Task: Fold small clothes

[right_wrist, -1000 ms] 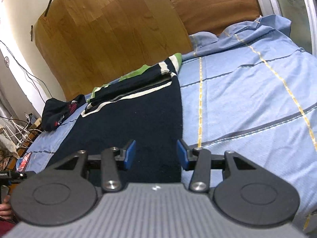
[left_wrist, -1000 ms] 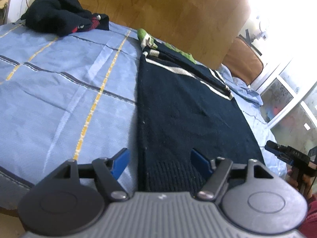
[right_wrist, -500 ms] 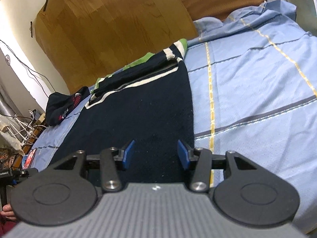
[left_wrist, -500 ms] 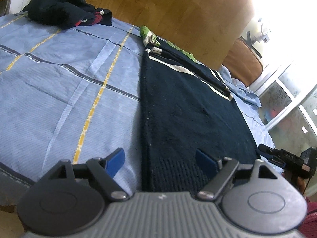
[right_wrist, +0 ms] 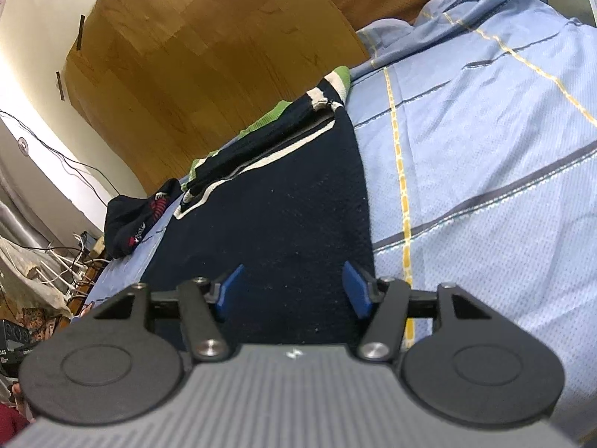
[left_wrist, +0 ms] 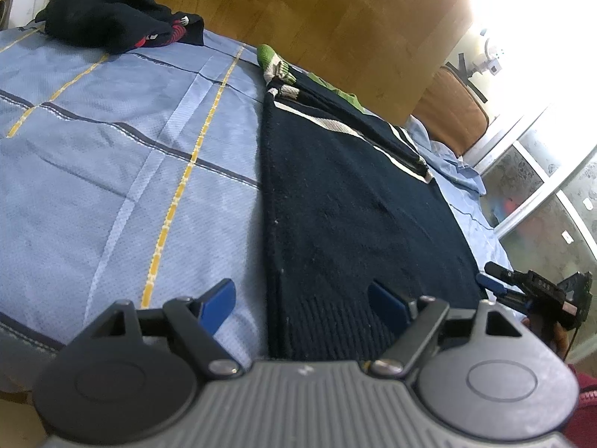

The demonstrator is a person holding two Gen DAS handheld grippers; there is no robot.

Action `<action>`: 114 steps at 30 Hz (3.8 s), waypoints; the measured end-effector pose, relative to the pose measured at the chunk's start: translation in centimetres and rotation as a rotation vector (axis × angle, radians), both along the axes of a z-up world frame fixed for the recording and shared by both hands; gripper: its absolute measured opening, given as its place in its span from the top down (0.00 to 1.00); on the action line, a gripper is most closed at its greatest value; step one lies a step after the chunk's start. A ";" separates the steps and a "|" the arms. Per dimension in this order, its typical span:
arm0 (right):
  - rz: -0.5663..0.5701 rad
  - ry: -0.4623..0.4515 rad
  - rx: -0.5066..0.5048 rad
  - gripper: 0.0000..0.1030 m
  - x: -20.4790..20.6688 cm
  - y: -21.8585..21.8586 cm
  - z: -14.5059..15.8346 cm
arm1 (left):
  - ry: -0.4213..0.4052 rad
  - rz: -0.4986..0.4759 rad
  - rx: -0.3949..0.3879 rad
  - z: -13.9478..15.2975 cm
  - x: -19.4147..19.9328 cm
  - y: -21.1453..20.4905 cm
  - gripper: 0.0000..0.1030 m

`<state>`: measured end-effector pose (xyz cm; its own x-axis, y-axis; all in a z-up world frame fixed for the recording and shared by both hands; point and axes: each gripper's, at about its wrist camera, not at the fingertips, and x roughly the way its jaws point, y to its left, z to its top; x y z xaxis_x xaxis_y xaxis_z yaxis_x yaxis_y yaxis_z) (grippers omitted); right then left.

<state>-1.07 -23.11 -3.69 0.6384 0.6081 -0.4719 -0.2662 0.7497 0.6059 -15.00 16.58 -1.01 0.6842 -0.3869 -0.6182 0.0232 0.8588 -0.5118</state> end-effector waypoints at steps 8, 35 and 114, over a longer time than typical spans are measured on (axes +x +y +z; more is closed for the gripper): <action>-0.006 -0.047 -0.016 0.41 -1.4 -1.3 1.2 | 0.008 -0.005 -0.008 0.2 -0.3 0.1 0.23; 0.123 0.057 -0.001 0.41 -5.0 -2.0 -1.2 | 0.022 -0.092 0.022 -0.4 0.6 -2.8 0.57; -0.160 0.180 0.238 0.64 11.8 2.5 -1.5 | 0.156 0.245 -0.435 -5.2 19.0 0.4 0.91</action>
<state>10.71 -20.60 -5.17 0.6539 0.6136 -0.4426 -0.0295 0.6053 0.7955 4.04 16.98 -6.23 0.6996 -0.4704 -0.5378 -0.2570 0.5367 -0.8037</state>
